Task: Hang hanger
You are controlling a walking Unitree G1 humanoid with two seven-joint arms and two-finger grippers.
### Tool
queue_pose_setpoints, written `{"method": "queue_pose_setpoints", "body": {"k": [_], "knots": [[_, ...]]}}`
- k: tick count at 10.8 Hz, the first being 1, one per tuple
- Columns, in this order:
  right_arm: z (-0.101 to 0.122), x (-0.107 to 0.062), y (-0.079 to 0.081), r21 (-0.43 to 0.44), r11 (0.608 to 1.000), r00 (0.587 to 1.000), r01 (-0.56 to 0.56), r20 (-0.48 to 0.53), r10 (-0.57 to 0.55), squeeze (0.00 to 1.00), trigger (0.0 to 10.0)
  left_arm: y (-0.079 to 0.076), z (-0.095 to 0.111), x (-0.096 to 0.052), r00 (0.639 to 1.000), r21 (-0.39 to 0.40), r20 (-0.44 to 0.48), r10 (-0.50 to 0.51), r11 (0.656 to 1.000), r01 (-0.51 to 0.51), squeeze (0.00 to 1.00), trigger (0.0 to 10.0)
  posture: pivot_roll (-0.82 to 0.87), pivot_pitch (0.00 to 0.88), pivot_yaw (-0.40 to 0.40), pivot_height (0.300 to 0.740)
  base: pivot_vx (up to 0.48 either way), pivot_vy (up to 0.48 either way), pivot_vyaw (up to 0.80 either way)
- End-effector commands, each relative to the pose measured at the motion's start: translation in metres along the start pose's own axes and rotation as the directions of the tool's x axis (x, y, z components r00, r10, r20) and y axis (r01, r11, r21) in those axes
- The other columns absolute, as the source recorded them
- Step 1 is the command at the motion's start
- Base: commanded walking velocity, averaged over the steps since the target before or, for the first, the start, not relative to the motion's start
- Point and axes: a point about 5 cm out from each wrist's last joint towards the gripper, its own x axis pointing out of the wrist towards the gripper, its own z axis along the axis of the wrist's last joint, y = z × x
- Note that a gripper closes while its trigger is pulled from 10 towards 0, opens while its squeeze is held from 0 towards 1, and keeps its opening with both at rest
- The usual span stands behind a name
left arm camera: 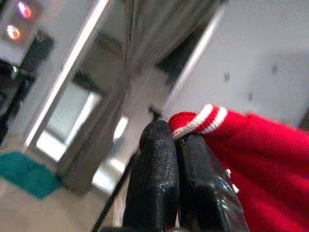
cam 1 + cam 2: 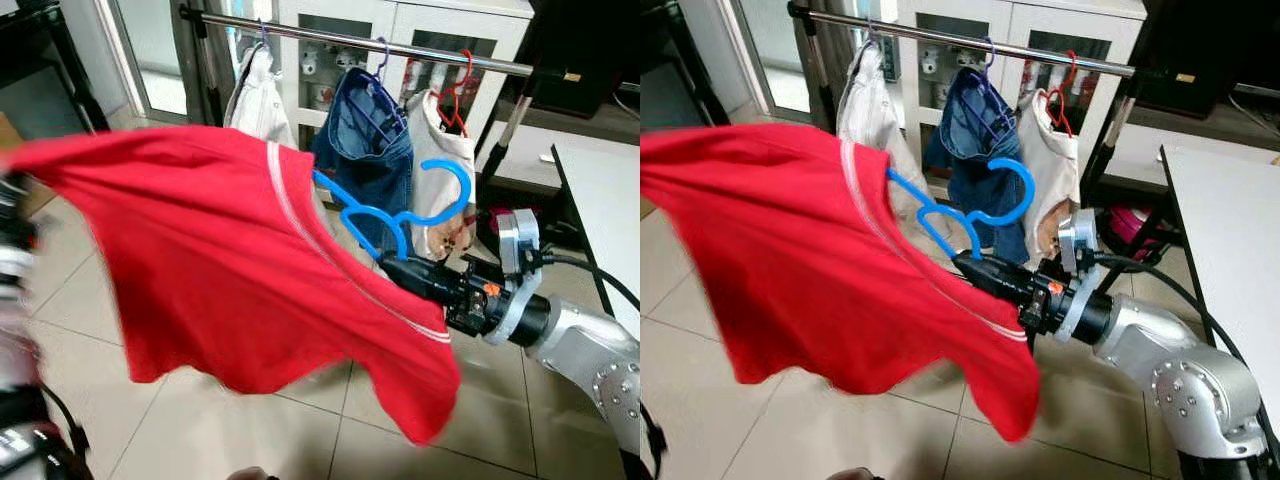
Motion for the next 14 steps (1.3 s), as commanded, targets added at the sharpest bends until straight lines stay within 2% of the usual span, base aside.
{"method": "queue_pose_setpoints", "body": {"k": [1, 2, 3, 4, 6, 7, 8, 9, 11, 12, 13, 14], "knots": [[0.009, -0.003, -0.002, -0.036, 0.999, 1.0, 0.021, 0.023, -0.02, 0.0, 10.0, -0.006, -0.006, 0.004, 0.998, 0.058, -0.064, -0.016, 0.998, 0.02, 0.0, 3.3, -0.12, 0.0, -0.001, 0.74, 0.0, 0.0, 0.0], [0.01, -0.002, -0.002, -0.041, 0.999, 1.0, 0.023, 0.019, -0.023, 0.0, 10.0, -0.008, -0.015, 0.004, 0.993, 0.1, -0.119, -0.023, 0.994, 0.035, 0.0, 10.0, -0.13, 0.0, 0.003, 0.74, 0.0, 0.0, 0.0], [0.01, -0.002, -0.002, -0.048, 0.998, 1.0, 0.028, 0.015, -0.028, 0.0, 10.0, -0.009, -0.019, 0.006, 0.991, 0.115, -0.133, -0.007, 0.993, 0.022, 1.0, 10.0, -0.13, 0.0, 0.005, 0.74, 0.0, 0.0, 0.0], [0.01, -0.003, -0.002, -0.06, 0.997, 0.999, 0.043, 0.003, -0.043, 0.0, 10.0, -0.004, -0.021, 0.003, 0.988, 0.138, -0.152, 0.03, 0.99, -0.008, 1.0, 10.0, -0.13, 0.0, 0.008, 0.74, 0.0, 0.0, 0.0], [0.006, -0.007, -0.004, -0.052, 0.994, 0.995, 0.099, -0.008, -0.1, 0.0, 10.0, 0.0, -0.037, -0.008, 0.956, 0.186, -0.286, 0.06, 0.983, -0.006, 1.0, 10.0, -0.13, 0.0, 0.008, 0.74, 0.0, 0.0, 0.0], [0.002, -0.006, -0.005, -0.045, 0.991, 0.992, 0.127, -0.006, -0.128, 0.0, 10.0, 0.003, -0.053, -0.021, 0.901, 0.258, -0.431, 0.056, 0.964, 0.063, 1.0, 10.0, -0.13, 0.0, 0.006, 0.74, 0.0, 0.0, 0.0], [-0.003, -0.007, -0.003, -0.033, 0.99, 0.99, 0.141, -0.013, -0.141, 0.0, 10.0, 0.003, -0.063, -0.032, 0.857, 0.309, -0.513, 0.059, 0.943, 0.12, 1.0, 10.0, -0.13, 0.0, 0.003, 0.74, 0.0, 0.0, 0.0], [-0.006, -0.01, -0.002, -0.022, 0.988, 0.988, 0.154, -0.018, -0.155, 0.0, 10.0, 0.009, -0.072, -0.04, 0.801, 0.375, -0.584, 0.135, 0.919, 0.118, 1.0, 10.0, -0.14, 0.0, 0.011, 0.74, 0.0, 0.0, 0.0], [-0.01, -0.013, -0.002, -0.018, 0.983, 0.983, 0.181, -0.036, -0.182, 0.0, 10.0, 0.006, -0.078, -0.042, 0.788, 0.343, -0.602, 0.13, 0.933, 0.108, 1.0, 10.0, -0.13, 0.0, 0.015, 0.74, 0.0, 0.0, 0.0], [-0.015, -0.008, -0.011, -0.045, 0.954, 0.954, 0.296, -0.038, -0.297, 0.0, 10.0, 0.003, -0.081, -0.045, 0.78, 0.322, -0.61, 0.142, 0.943, 0.081, 1.0, 10.0, -0.13, 0.0, 0.002, 0.74, 0.0, 0.0, 0.0], [-0.018, -0.004, -0.012, -0.053, 0.944, 0.944, 0.326, -0.029, -0.328, 0.0, 10.0, 0.006, -0.082, -0.049, 0.774, 0.358, -0.611, 0.167, 0.93, 0.081, 1.0, 10.0, -0.14, 0.0, 0.0, 0.74, 0.0, 0.0, 0.0], [-0.023, 0.0, -0.016, -0.095, 0.917, 0.919, 0.388, -0.034, -0.392, 0.0, 10.0, -0.012, -0.088, -0.045, 0.782, 0.394, -0.612, 0.114, 0.902, 0.177, 1.0, 10.0, -0.12, 0.017, 0.001, 0.74, 0.0, 0.0, 0.0]]}}
